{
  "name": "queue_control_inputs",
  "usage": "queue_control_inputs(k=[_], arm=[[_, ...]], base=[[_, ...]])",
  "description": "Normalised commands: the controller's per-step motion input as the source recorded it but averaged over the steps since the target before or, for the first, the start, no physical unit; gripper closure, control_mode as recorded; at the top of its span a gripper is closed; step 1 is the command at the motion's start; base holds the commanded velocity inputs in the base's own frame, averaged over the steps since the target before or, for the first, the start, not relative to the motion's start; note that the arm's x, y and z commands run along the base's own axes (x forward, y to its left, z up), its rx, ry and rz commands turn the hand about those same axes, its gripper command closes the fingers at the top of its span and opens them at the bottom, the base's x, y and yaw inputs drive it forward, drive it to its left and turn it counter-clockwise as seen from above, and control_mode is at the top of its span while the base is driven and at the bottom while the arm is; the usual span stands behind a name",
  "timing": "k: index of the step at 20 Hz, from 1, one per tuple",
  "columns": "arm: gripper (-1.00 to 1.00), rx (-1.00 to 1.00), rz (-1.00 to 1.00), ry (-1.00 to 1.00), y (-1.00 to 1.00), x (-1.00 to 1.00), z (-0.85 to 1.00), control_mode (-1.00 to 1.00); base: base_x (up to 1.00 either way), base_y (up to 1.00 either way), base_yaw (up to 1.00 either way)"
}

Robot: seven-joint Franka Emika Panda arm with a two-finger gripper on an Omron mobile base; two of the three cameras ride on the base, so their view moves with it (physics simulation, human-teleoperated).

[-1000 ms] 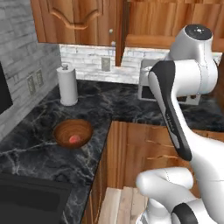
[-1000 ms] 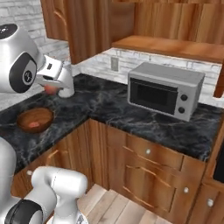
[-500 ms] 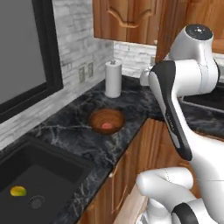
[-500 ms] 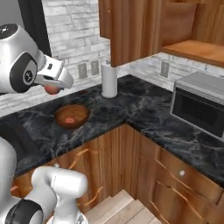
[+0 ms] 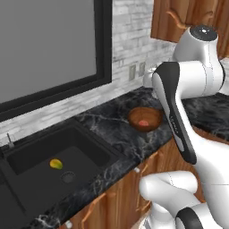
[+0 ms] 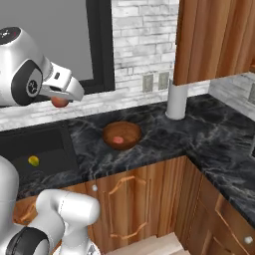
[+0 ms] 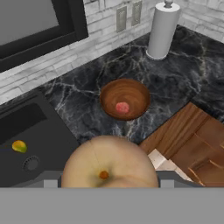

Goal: Pick the peachs from the cabinet and place them in one bowl. Pick the mango from the sink and place it in the other bowl.

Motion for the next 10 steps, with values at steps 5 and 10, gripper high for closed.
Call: queue_control_inputs(k=[5, 10], arm=[[1.0, 0.0, 0.0, 0.0, 0.0, 0.0, 0.0, 1.0], [1.0, 0.0, 0.0, 0.0, 0.0, 0.0, 0.0, 1.0]], base=[[-0.16, 0.0, 0.54], [-0.14, 0.0, 0.52]])
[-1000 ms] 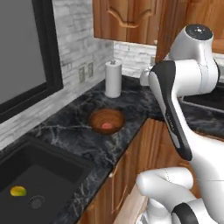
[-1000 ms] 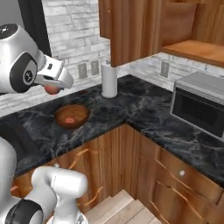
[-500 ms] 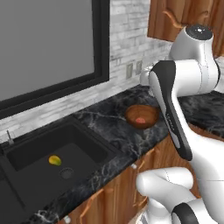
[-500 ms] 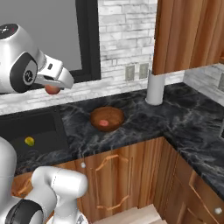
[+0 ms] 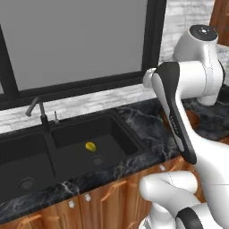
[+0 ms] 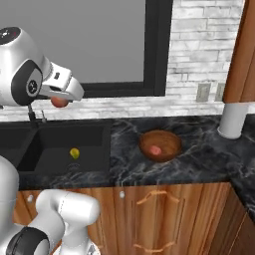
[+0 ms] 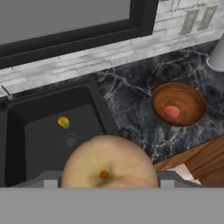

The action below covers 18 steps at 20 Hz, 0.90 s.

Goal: Pick the peachs from the cabinet and place them in one bowl. Pick the mango from the sink and place it in the other bowl.

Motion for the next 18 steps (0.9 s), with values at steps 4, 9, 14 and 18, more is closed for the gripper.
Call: queue_control_inputs(k=[4, 9, 14, 18], arm=[[1.0, 0.0, 0.0, 0.0, 0.0, 0.0, 0.0, 1.0], [1.0, 0.0, 0.0, 0.0, 0.0, 0.0, 0.0, 1.0], [1.0, 0.0, 0.0, 0.0, 0.0, 0.0, 0.0, 1.0], [1.0, 0.0, 0.0, 0.0, 0.0, 0.0, 0.0, 1.0]], base=[[-0.12, 0.0, 0.41], [-0.04, 0.0, 0.18], [0.06, -0.08, -0.02], [0.22, -0.12, -0.1]])
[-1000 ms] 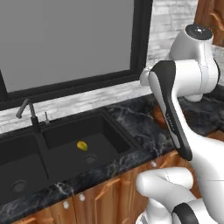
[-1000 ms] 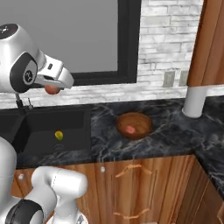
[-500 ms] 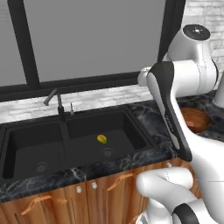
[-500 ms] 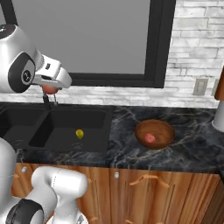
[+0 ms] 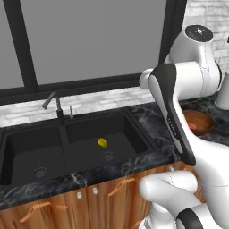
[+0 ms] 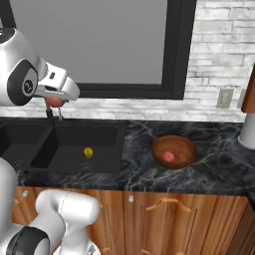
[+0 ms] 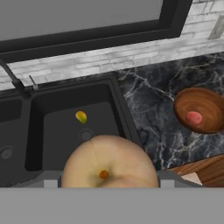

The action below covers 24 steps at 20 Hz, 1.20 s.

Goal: Pick the peachs from the cabinet and place them in one bowl. Pick the mango from the sink and place it in the other bowl.

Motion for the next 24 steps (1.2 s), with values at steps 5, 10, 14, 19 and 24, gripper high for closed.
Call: queue_control_inputs(k=[5, 10, 14, 19, 24], arm=[[1.0, 0.0, 0.0, 0.0, 0.0, 0.0, 0.0, 1.0], [1.0, 0.0, 0.0, 0.0, 0.0, 0.0, 0.0, 1.0], [1.0, 0.0, 0.0, 0.0, 0.0, 0.0, 0.0, 1.0], [1.0, 0.0, 0.0, 0.0, 0.0, 0.0, 0.0, 1.0], [1.0, 0.0, -0.03, 0.0, -0.02, 0.0, 0.0, -1.0]], base=[[0.32, -0.06, 0.01], [0.26, -0.03, 0.08], [0.01, 0.0, 0.0], [0.0, 0.0, 0.0], [0.0, 0.0, 0.0]])
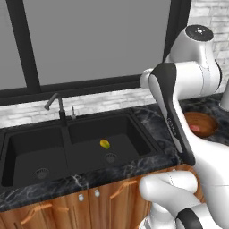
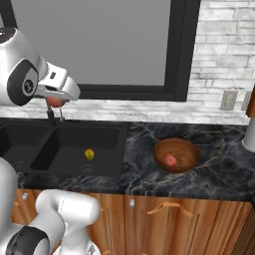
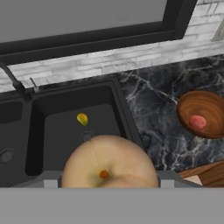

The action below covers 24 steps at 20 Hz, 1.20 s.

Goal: Pick the peachs from the cabinet and place them in one bowl. Pick the mango from the sink and place it in the other bowl.

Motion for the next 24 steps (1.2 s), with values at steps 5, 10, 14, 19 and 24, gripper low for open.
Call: queue_control_inputs(k=[5, 10, 14, 19, 24], arm=[[1.0, 0.0, -0.13, 0.09, -0.27, 0.01, 0.0, -1.0], [1.0, 0.0, -0.09, 0.03, -0.37, 0.01, 0.0, -1.0], [1.0, 0.0, -0.09, 0.0, -0.42, 0.0, -0.05, -1.0], [1.0, 0.02, -0.08, 0.0, -0.45, 0.0, -0.15, -1.0], [1.0, 0.03, -0.1, 0.0, -0.43, 0.0, -0.18, -1.0]], base=[[0.0, 0.0, 0.0], [0.0, 0.0, 0.0], [0.0, 0.0, 0.0], [0.0, 0.0, 0.0], [0.0, 0.0, 0.0]])
